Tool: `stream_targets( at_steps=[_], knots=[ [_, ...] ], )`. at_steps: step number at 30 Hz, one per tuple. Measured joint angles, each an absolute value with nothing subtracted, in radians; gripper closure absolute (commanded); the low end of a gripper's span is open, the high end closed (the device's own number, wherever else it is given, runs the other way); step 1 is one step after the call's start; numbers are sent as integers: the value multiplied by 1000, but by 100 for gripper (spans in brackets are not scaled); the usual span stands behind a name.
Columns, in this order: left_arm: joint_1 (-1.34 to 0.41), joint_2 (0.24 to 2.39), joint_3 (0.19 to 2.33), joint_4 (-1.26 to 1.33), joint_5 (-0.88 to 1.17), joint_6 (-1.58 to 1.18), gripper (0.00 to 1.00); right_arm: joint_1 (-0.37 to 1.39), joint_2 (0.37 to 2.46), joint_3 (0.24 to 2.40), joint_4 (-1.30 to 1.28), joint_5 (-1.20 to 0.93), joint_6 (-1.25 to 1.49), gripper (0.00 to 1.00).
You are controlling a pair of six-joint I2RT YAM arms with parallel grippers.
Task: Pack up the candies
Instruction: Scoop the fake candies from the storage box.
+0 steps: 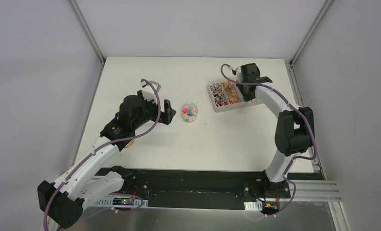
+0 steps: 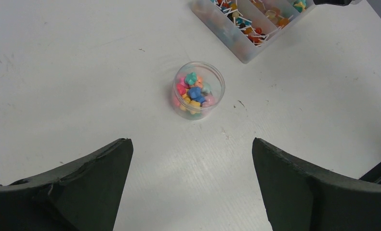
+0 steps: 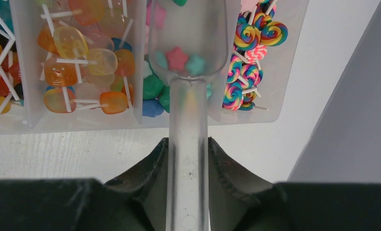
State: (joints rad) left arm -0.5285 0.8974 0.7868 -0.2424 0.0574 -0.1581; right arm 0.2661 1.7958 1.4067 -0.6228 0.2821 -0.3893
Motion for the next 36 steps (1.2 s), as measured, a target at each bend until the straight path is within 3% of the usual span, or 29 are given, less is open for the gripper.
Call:
stream_targets(
  at_steps=[36],
  knots=[
    [-529, 888, 786, -242, 52, -144, 1, 113, 1525, 886, -101, 20, -281, 100]
  ],
)
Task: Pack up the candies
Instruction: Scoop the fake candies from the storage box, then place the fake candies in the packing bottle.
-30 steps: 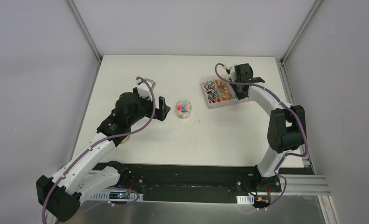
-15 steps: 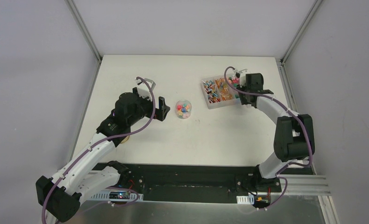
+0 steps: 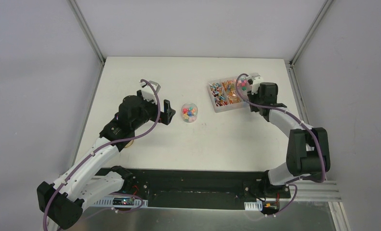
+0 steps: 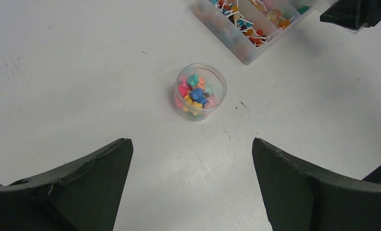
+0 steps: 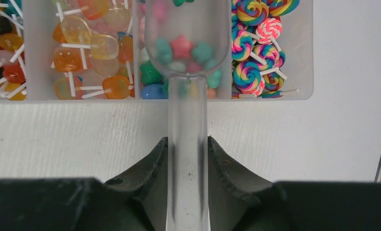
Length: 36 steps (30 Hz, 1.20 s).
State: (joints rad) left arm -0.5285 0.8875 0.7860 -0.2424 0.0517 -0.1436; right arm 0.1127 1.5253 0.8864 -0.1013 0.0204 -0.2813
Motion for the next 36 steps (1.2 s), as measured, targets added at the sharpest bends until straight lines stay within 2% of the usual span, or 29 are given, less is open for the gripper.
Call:
stream_targets(
  at_steps=[24, 31, 36],
  knots=[
    [-529, 840, 773, -239, -35, -142, 1, 107, 1166, 879, -171, -187, -374, 100],
    [-529, 822, 772, -239, -64, -142, 1, 130, 1137, 930, -249, -217, -433, 100],
    [-529, 791, 770, -239, -104, -142, 1, 207, 1135, 962, -320, -192, -505, 100]
  ],
)
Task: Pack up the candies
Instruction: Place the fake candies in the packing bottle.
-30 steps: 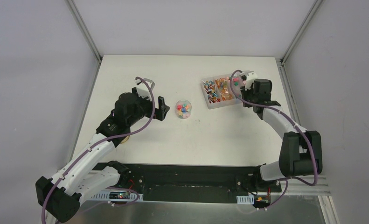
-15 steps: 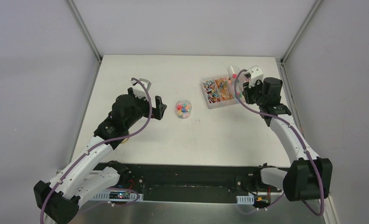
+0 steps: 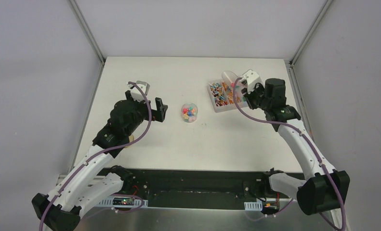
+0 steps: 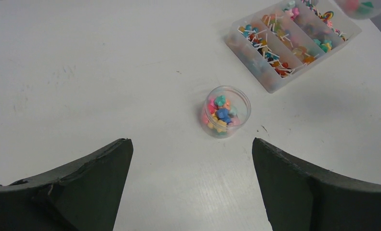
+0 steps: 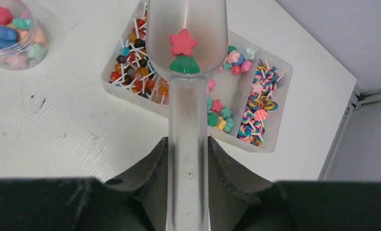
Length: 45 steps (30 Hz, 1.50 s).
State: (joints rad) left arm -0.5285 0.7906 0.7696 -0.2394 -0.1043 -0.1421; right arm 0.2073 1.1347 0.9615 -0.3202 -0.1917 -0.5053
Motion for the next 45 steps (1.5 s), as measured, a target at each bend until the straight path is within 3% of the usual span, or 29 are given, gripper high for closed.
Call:
stream_targets(
  at_steps=[15, 33, 45],
  knots=[
    [-529, 699, 752, -216, -197, -142, 1, 651, 1222, 1046, -489, 80, -769, 100],
    [-529, 678, 737, -216, -212, -142, 1, 895, 1405, 1157, -575, 406, -920, 100],
    [-529, 678, 737, -216, -212, -142, 1, 950, 1474, 1209, -615, 516, -956, 100]
  ],
)
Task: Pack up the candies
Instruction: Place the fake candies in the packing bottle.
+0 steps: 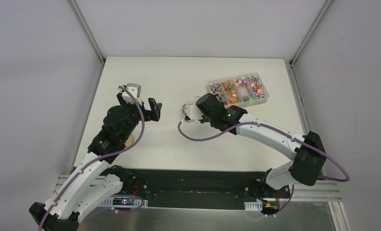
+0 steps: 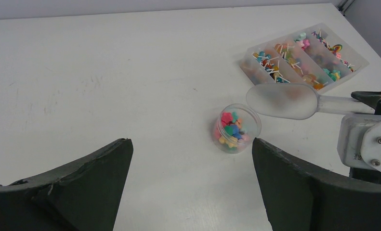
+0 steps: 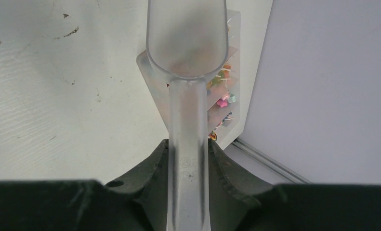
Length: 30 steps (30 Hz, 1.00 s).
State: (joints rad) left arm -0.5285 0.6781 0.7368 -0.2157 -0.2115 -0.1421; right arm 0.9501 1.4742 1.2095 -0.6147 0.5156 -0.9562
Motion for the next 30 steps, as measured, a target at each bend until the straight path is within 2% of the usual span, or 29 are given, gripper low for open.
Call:
stream_targets(
  at_steps=[11, 20, 25, 27, 30],
  knots=[
    [-529, 678, 737, -216, -227, -142, 1, 952, 1473, 1219, -642, 529, -949, 100],
    [-529, 690, 737, -216, -214, -148, 7, 952, 1444, 1274, -710, 372, -771, 100],
    [-529, 706, 737, -215, -97, -154, 9, 953, 1356, 1273, -731, 231, -648, 100],
    [-529, 707, 737, -213, -4, -138, 15, 953, 1312, 1273, -731, 173, -597, 100],
    [-529, 707, 738, -209, 157, -75, 16, 953, 1237, 1273, -729, 80, -492, 100]
  ],
)
